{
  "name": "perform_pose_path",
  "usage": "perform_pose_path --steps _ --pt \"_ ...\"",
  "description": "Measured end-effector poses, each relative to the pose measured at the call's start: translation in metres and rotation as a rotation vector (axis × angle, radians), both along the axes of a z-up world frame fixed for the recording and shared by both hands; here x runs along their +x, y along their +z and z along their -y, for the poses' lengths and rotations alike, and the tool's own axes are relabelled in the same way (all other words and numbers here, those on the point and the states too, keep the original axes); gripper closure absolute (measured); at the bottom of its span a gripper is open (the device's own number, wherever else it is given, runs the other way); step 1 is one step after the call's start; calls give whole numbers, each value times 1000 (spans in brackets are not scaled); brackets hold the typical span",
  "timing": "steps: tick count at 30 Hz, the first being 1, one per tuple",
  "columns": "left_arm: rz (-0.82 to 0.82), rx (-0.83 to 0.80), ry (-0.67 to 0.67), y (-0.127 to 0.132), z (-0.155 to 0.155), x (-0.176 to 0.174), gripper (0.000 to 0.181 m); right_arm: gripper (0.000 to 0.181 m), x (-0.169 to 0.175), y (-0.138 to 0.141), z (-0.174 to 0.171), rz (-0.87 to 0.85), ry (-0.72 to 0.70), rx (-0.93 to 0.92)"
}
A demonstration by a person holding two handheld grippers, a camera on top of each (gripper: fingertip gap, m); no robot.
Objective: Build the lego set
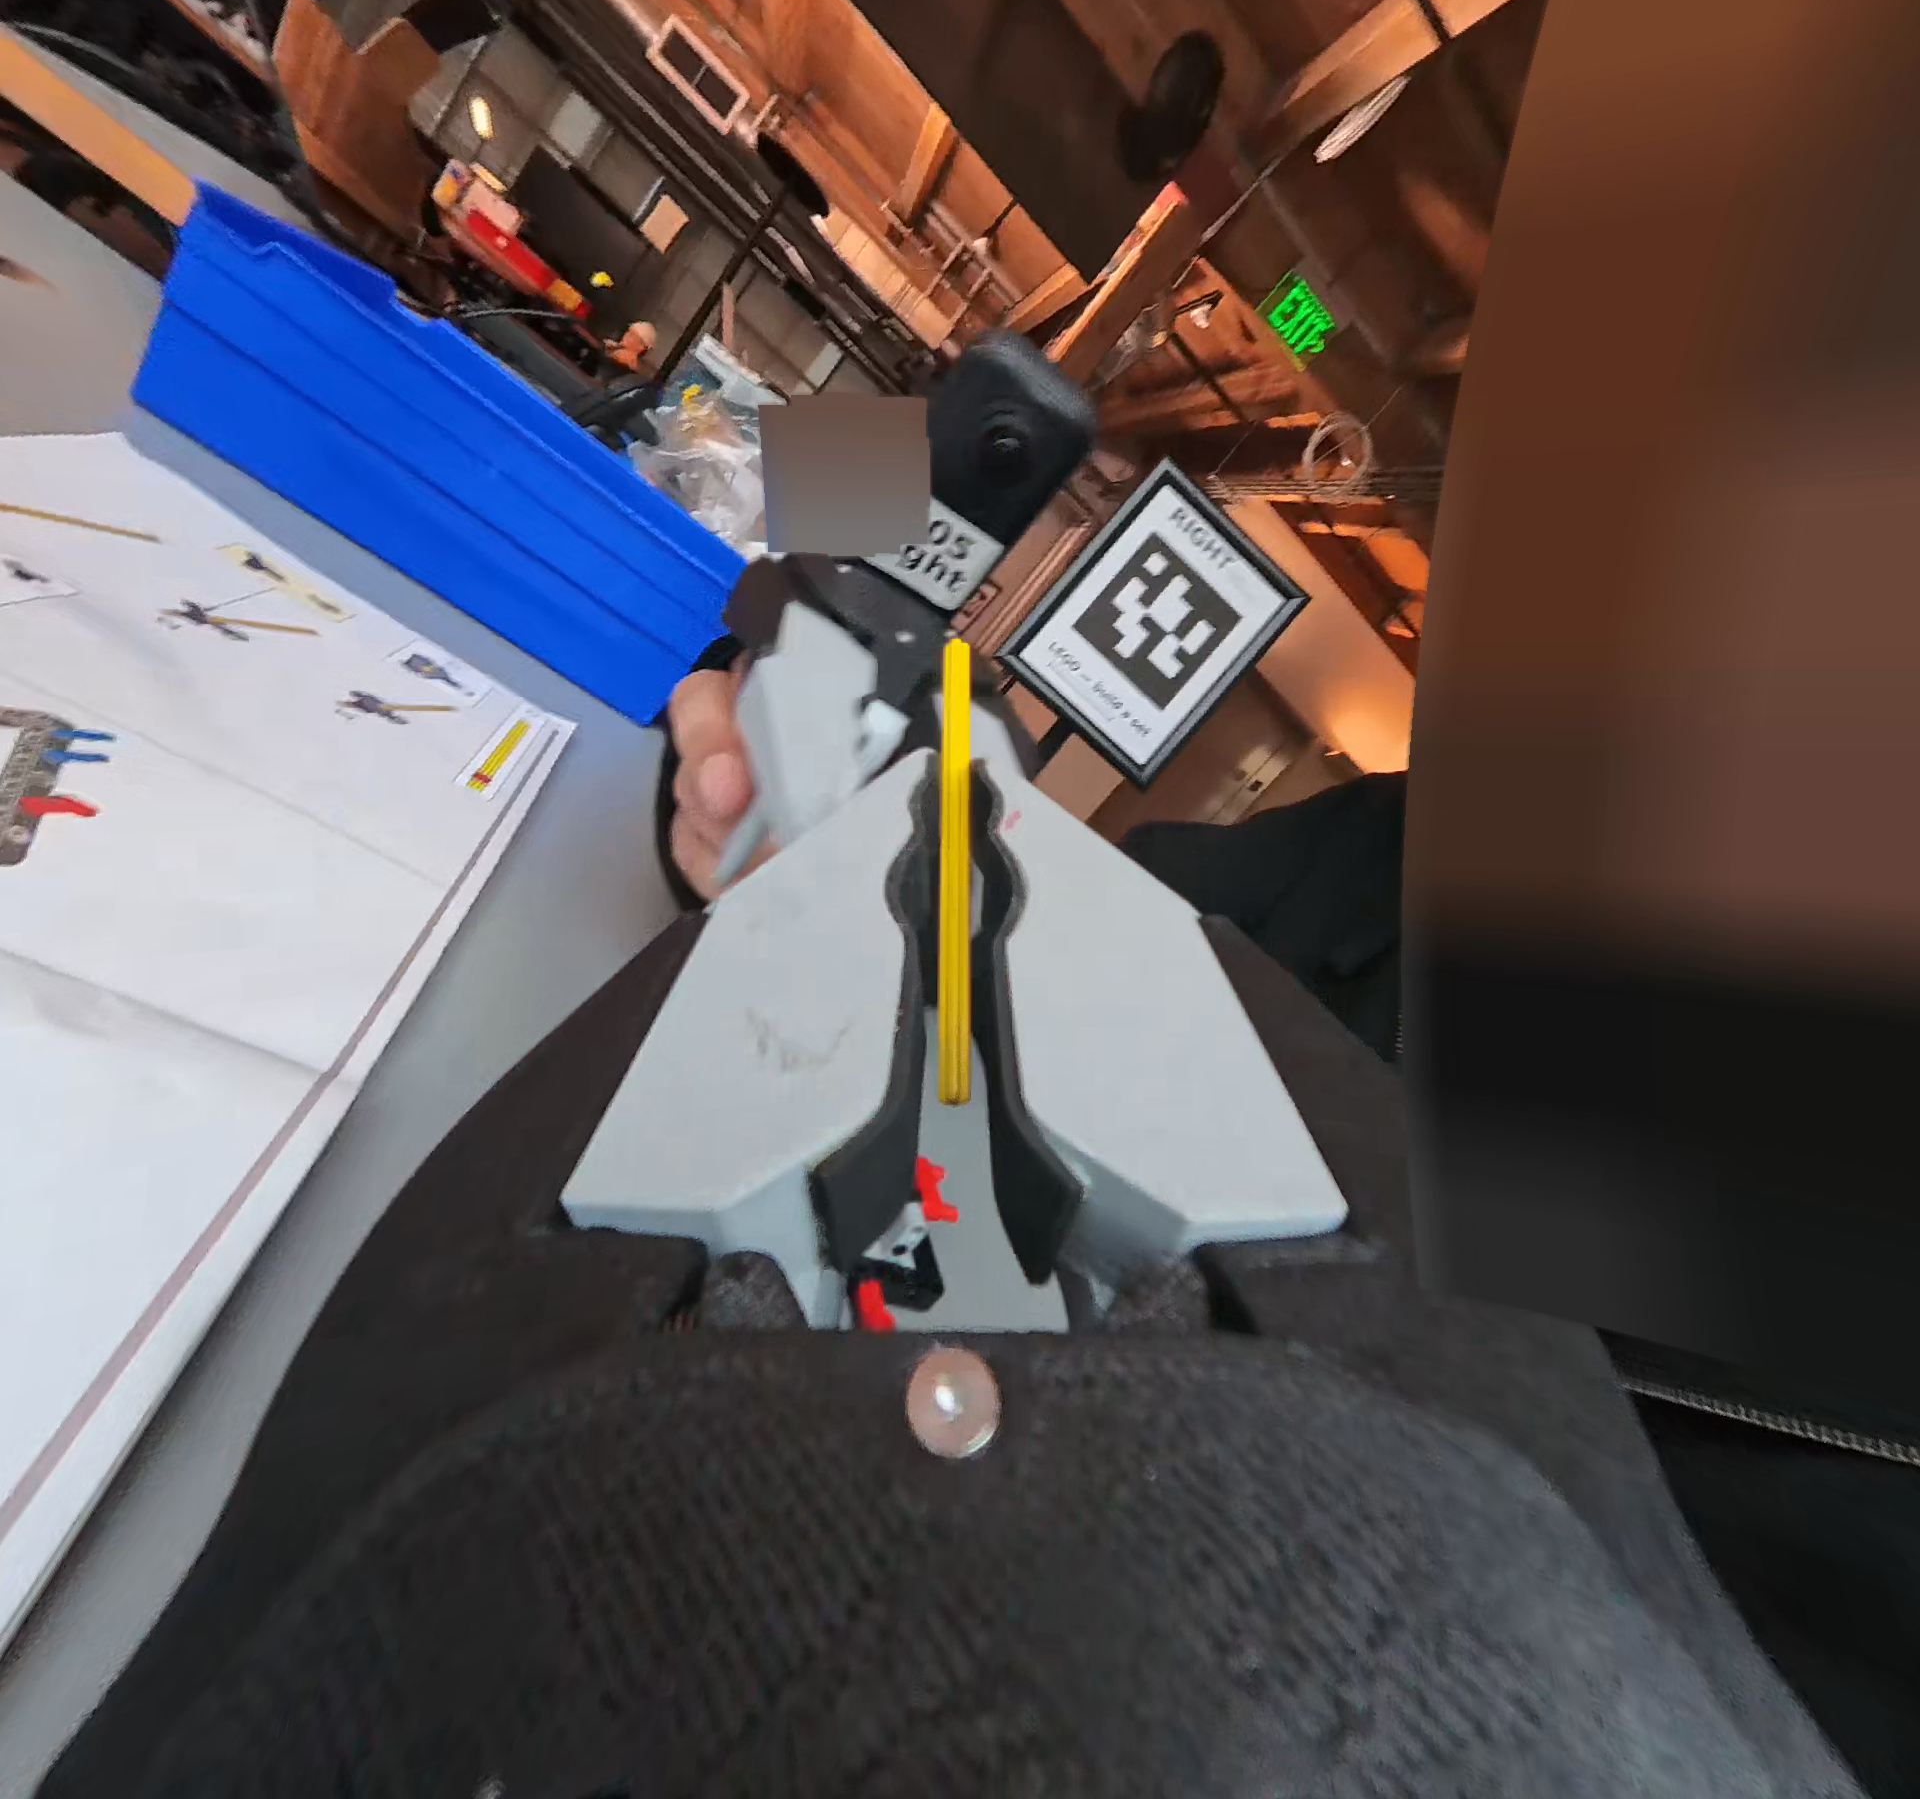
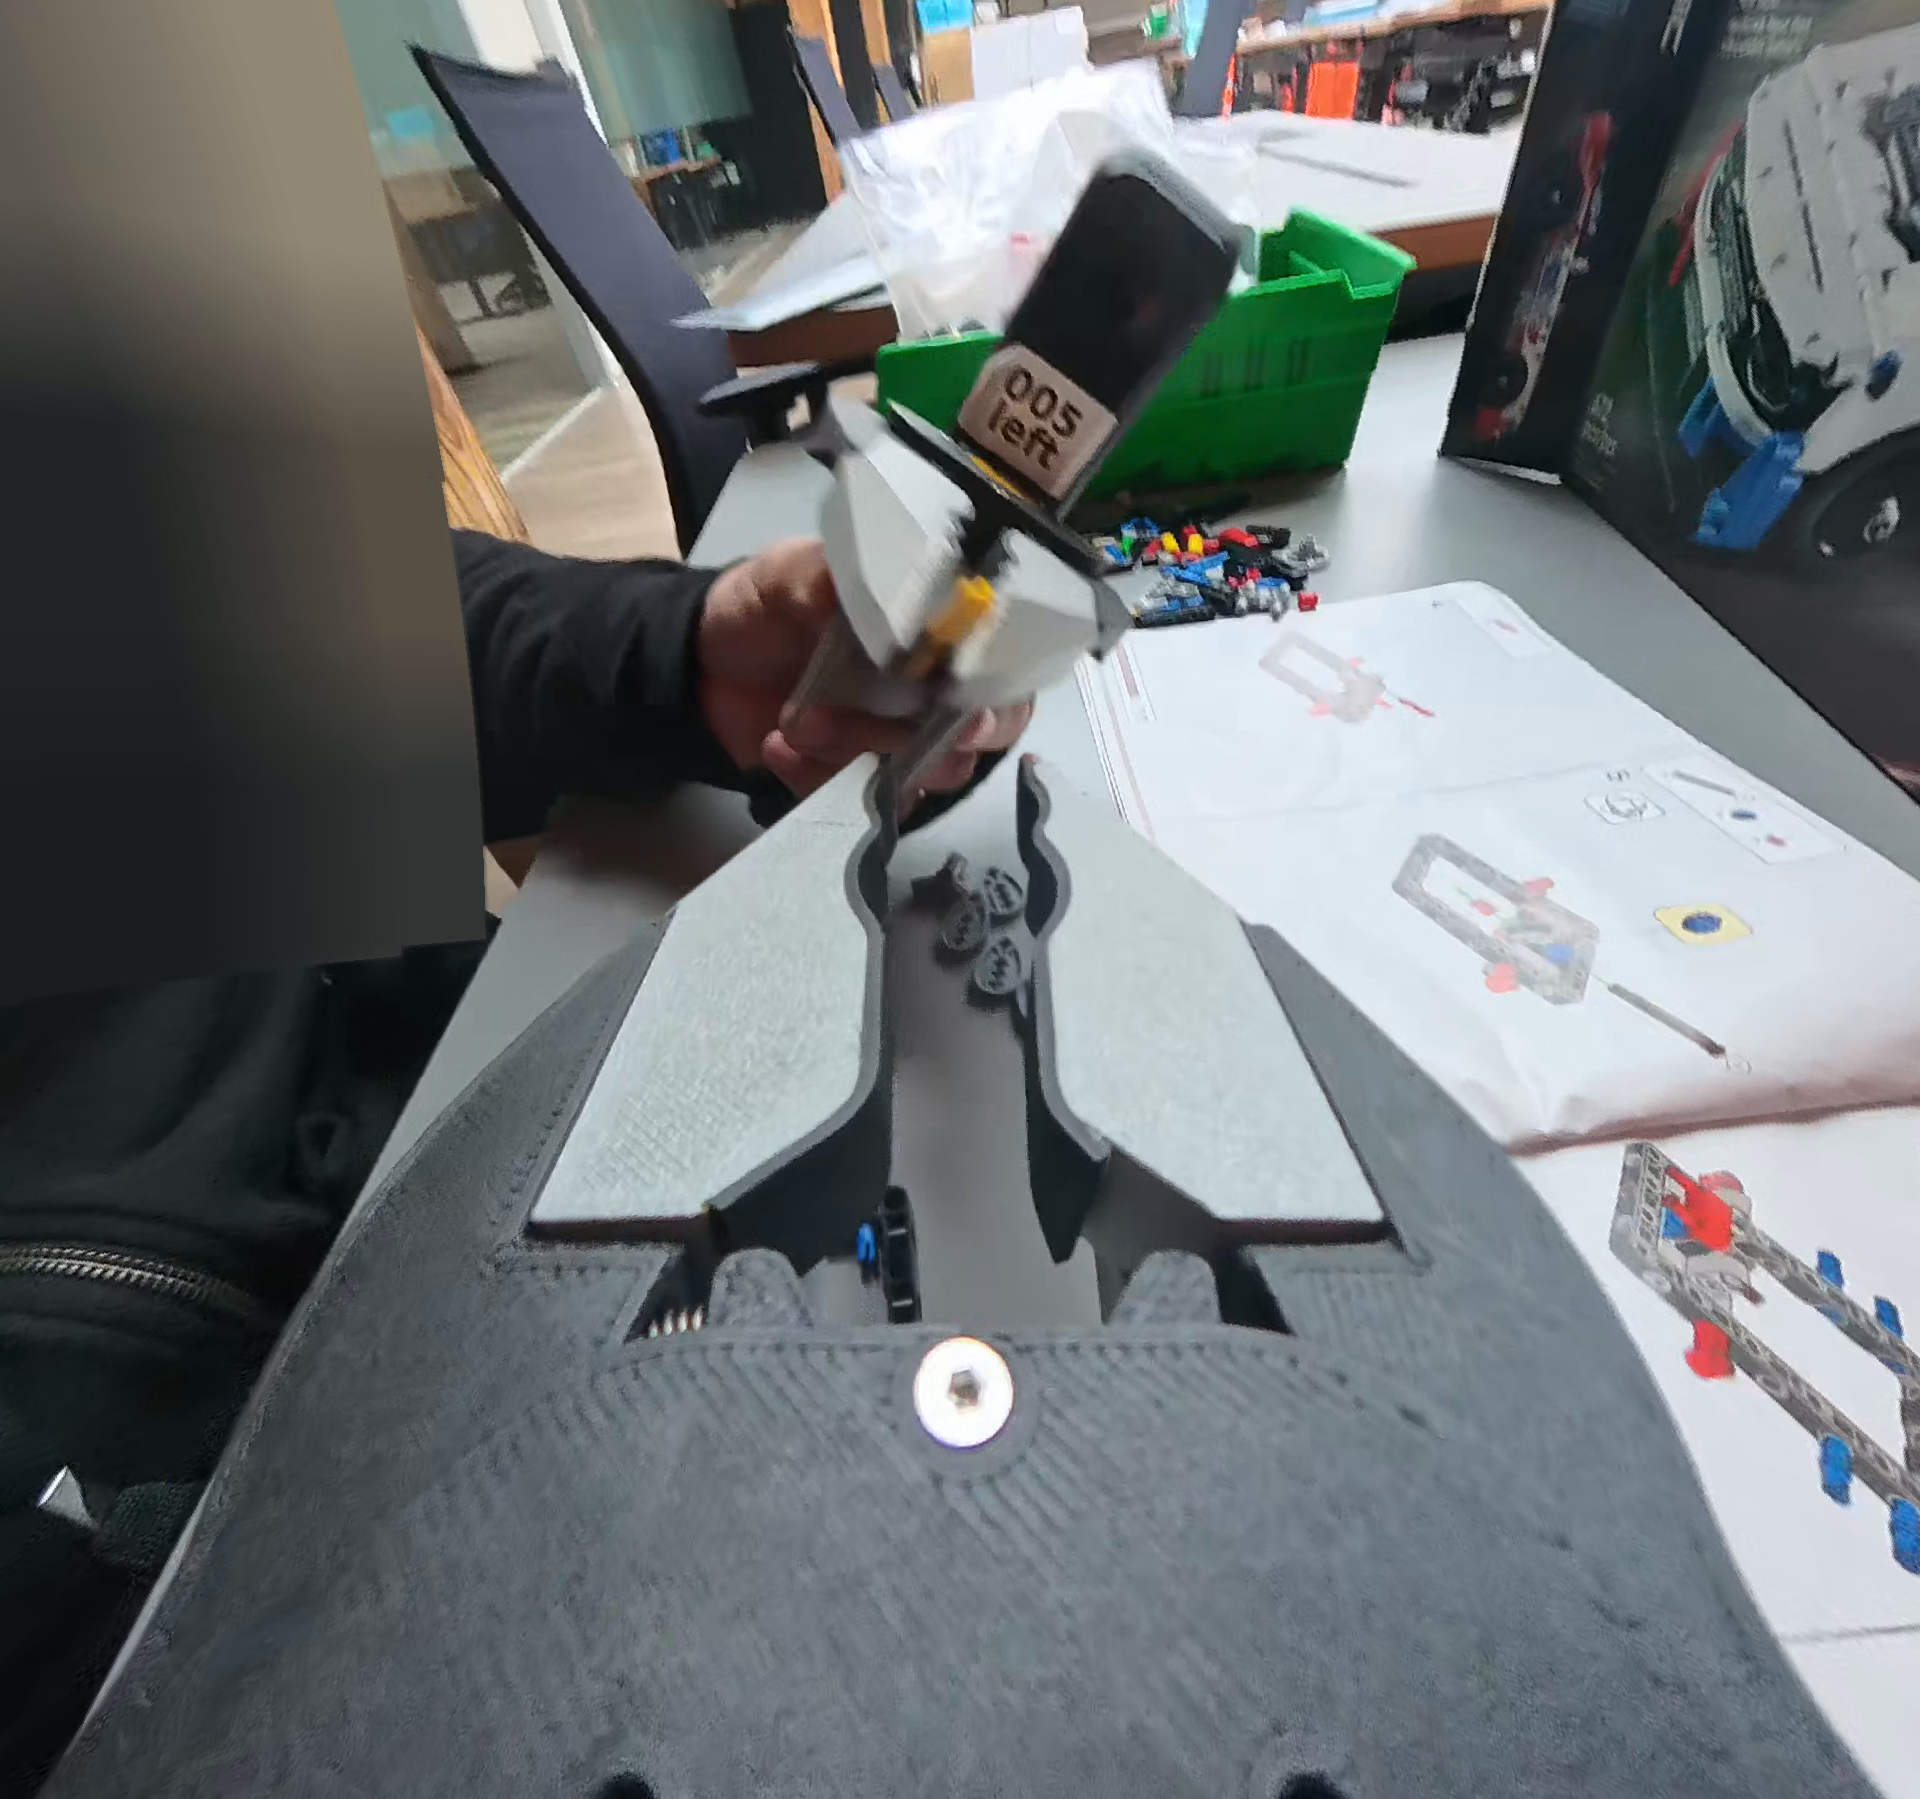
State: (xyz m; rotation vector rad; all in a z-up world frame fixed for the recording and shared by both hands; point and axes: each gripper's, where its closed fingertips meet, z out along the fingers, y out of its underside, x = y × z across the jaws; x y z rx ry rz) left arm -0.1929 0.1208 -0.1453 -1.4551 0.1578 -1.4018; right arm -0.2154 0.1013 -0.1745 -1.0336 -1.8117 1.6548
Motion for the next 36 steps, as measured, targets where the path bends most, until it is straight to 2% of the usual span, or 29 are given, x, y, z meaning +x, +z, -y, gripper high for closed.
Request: perform_pose_path --steps 3,9,14,17,22,23,29,36 --pt "-10 0 43 -2 -4 -4 178 165 3 7 -1 -34 -12 -25" --pt "20 43 86 3 -8 -3 178 170 -3 13 1 26 -4 -271" --pt "-108 46 179 -8 -14 -10 179 170 -4 2 -8 55 -27 -244" --pt "-225 63 273 -11 -17 -20 179 166 -1 10 -25 5 -67 -260" --pt "-331 65 246 -20 -18 -5 178 166 1 21 -34 -22 -59 -360" --pt "-333 60 233 -22 -18 -3 178 178 2 20 -33 -18 -54 -357" --pt "-314 -60 166 -36 -18 -6 176 180 2 13 -36 25 -68 -276" --pt "-610 -151 232 -72 -19 -24 168 180 5 -1 -66 75 -209 -36"
